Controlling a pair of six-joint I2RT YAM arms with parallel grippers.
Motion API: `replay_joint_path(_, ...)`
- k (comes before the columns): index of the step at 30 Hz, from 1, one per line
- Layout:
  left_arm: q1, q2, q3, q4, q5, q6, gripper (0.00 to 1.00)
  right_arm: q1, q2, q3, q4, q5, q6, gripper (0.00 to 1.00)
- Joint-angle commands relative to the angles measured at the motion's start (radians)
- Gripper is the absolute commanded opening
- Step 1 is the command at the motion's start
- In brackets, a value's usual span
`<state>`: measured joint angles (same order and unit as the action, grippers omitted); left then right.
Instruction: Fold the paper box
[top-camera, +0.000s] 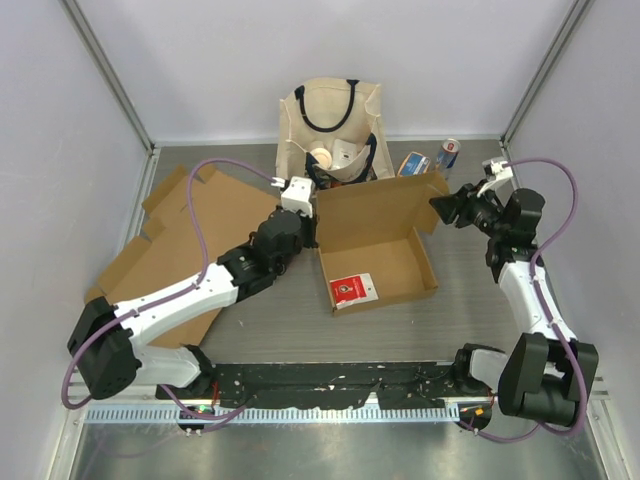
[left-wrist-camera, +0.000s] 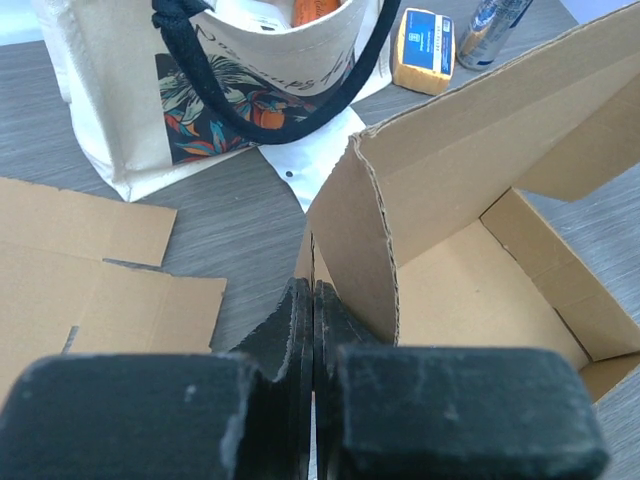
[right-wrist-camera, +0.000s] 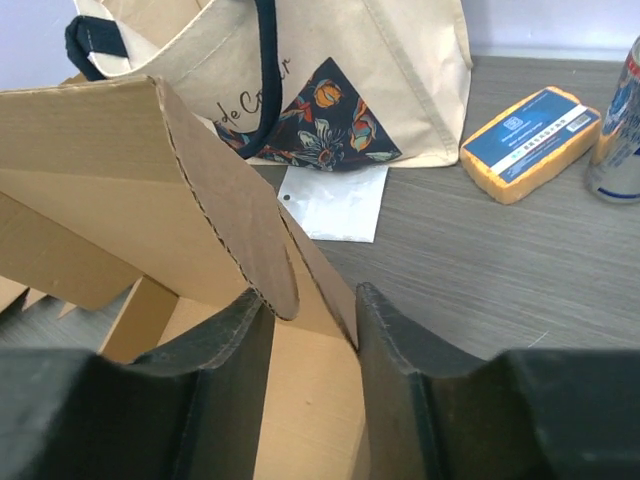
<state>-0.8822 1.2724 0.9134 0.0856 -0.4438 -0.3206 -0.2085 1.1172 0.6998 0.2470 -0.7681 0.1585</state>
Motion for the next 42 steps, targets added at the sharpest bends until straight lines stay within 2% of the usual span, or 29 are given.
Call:
replay_joint_path(1,-0.003,0.045,0.089,-0.041,-0.010,0.000,0.00,0.059,0.003,0.047,0.058,0.042,-0.005,0.30)
replay_joint_path(4,0.002,0.096,0.157,-0.063,-0.087,-0.021,0.00,0.191,-0.029,0.061,0.008,0.252,-0.033,0.04)
replay_joint_path(6,0.014,0.142,0.191,-0.061,-0.113,-0.021,0.00,0.272,-0.077,0.056,0.006,0.427,-0.049,0.01)
replay_joint_path(7,0.020,0.157,0.221,-0.055,-0.116,-0.017,0.00,0.340,-0.097,0.044,0.017,0.585,-0.060,0.01)
replay_joint_path(8,0.025,0.171,0.237,-0.052,-0.121,-0.014,0.00,0.366,-0.115,0.030,0.035,0.672,-0.065,0.01)
replay_joint_path(10,0.040,0.214,0.277,-0.032,-0.125,-0.015,0.00,0.402,-0.154,-0.040,0.144,0.847,-0.030,0.01)
replay_joint_path(12,0.046,0.248,0.291,-0.004,-0.131,-0.003,0.00,0.408,-0.161,-0.092,0.252,0.883,-0.027,0.01)
replay_joint_path(18,0.046,0.265,0.254,0.080,-0.116,-0.018,0.00,0.472,-0.186,-0.224,0.392,0.986,-0.020,0.02)
replay_joint_path(22,0.042,0.219,0.126,0.156,-0.081,-0.099,0.00,0.511,-0.273,-0.342,0.442,1.066,-0.048,0.10)
replay_joint_path(26,0.006,0.159,0.012,0.249,-0.091,-0.104,0.00,0.526,-0.385,-0.433,0.443,1.092,-0.022,0.14)
replay_joint_path(30,-0.023,0.143,-0.037,0.255,-0.087,-0.146,0.00,0.537,-0.488,-0.456,0.344,1.116,0.016,0.15)
replay_joint_path(35,-0.066,0.137,-0.080,0.263,-0.110,-0.158,0.00,0.546,-0.537,-0.467,0.255,1.105,0.081,0.16)
replay_joint_path(38,-0.067,0.130,-0.079,0.244,-0.110,-0.143,0.00,0.546,-0.527,-0.387,0.149,1.136,0.163,0.15)
replay_joint_path(42,-0.066,0.127,-0.050,0.215,-0.118,-0.110,0.00,0.547,-0.430,-0.218,-0.052,1.190,0.254,0.15)
